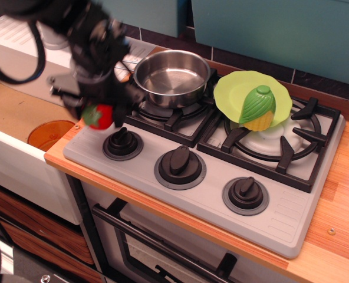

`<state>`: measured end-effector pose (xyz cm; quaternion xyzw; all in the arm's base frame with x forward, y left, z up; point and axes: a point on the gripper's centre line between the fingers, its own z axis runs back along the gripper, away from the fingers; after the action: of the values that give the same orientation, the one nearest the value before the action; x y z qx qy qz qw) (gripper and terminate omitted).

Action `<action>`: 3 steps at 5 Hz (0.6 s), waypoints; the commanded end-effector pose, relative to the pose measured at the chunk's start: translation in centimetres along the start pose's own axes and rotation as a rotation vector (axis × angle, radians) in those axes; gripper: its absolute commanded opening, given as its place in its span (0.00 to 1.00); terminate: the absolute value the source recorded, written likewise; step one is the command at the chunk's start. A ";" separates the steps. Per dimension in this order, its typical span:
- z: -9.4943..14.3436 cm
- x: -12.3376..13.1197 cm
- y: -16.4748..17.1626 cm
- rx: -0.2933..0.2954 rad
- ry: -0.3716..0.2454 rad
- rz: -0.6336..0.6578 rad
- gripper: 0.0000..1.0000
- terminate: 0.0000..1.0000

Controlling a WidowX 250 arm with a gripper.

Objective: Put corncob on plate and strawberry in pot or pan on stove

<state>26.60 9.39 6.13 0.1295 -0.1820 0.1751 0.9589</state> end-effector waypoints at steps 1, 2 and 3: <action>8.0 5.1 -0.2 0.116 -0.005 0.007 0.00 0.00; 7.6 6.4 -2.1 0.097 -0.009 0.032 0.00 0.00; 6.0 7.3 -4.1 0.057 -0.030 0.050 0.00 0.00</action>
<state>31.59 6.08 11.52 0.1576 -0.1683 0.2006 0.9522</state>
